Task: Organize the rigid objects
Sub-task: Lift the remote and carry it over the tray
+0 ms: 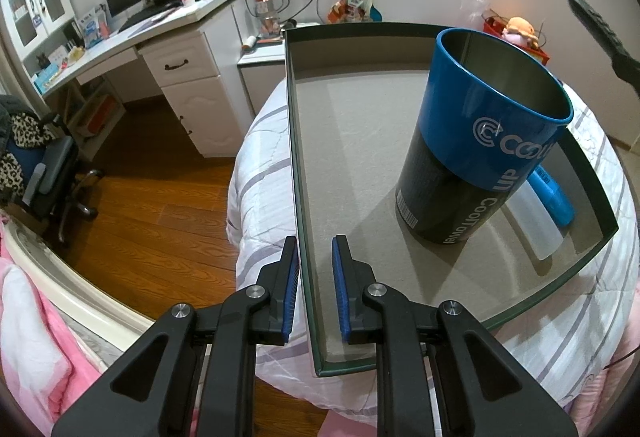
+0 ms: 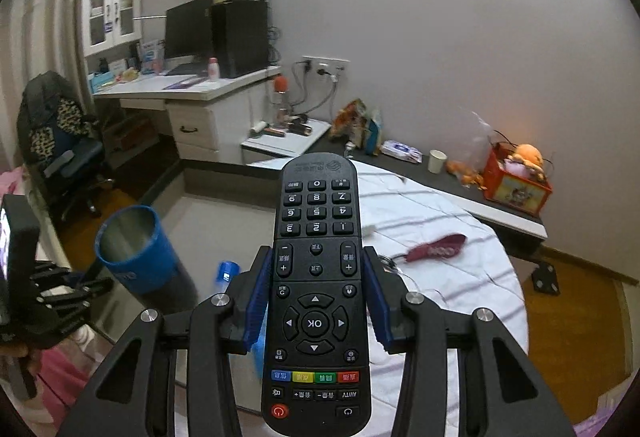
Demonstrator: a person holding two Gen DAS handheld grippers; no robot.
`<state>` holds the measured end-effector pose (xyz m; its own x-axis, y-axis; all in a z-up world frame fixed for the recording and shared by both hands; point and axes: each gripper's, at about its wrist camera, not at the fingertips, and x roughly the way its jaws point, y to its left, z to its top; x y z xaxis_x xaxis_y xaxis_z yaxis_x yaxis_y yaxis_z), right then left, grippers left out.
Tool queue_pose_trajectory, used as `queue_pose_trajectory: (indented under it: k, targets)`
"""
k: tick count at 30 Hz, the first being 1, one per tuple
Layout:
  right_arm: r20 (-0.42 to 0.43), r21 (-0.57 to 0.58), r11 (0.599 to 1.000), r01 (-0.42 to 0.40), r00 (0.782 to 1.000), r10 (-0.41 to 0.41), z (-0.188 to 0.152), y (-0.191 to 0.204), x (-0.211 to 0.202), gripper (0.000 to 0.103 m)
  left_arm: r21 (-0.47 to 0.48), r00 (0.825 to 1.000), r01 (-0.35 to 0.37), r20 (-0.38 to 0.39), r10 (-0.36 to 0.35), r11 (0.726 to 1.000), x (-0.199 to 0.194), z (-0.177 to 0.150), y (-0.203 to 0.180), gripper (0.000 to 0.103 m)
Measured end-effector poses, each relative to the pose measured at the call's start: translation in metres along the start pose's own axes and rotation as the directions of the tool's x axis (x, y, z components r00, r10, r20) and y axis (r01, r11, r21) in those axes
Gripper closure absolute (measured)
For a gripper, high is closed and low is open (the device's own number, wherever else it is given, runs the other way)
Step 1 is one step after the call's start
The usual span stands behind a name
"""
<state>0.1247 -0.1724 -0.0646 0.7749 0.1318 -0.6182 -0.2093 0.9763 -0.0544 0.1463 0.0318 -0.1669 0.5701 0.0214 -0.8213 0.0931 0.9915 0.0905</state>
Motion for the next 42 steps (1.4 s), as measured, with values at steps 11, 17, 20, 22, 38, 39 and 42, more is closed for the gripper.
queue_pose_trajectory:
  k: [11,17,20,22,38,39,42]
  targets:
    - [-0.09,-0.026,0.988,-0.149,0.985,0.146,0.006,0.031,0.041,0.059,0.0,1.0,0.006,0.005,-0.006,1.0,0.0,-0.001,0.002,0.088]
    - [-0.168,-0.032,0.991,-0.132,0.978,0.125,-0.002,0.041,0.074,0.059,0.002,1.0,0.009,0.006,-0.009,1.0,0.001,0.0,0.001,0.087]
    - [-0.21,-0.047,0.995,-0.088,0.975,0.077,-0.004,0.041,0.089,0.059,0.004,1.0,0.006,0.008,-0.006,1.0,0.001,0.001,0.001,0.087]
    - [-0.242,-0.055,0.996,-0.069,0.969,0.054,-0.004,0.042,0.098,0.059,0.006,1.0,0.005,0.009,-0.005,1.0,0.0,-0.001,0.001,0.087]
    - [-0.273,-0.006,0.983,-0.182,0.946,0.173,-0.011,0.046,0.106,0.058,0.008,1.0,0.0,0.009,0.0,1.0,-0.001,-0.002,0.001,0.087]
    - [-0.256,-0.008,0.985,-0.17,0.953,0.163,-0.011,0.045,0.103,0.057,0.009,1.0,0.0,0.01,0.0,1.0,-0.001,-0.003,0.002,0.087]
    - [-0.222,-0.003,0.99,-0.143,0.965,0.139,-0.007,0.04,0.096,0.043,0.007,1.0,0.001,0.008,-0.001,1.0,0.0,-0.003,0.002,0.087]
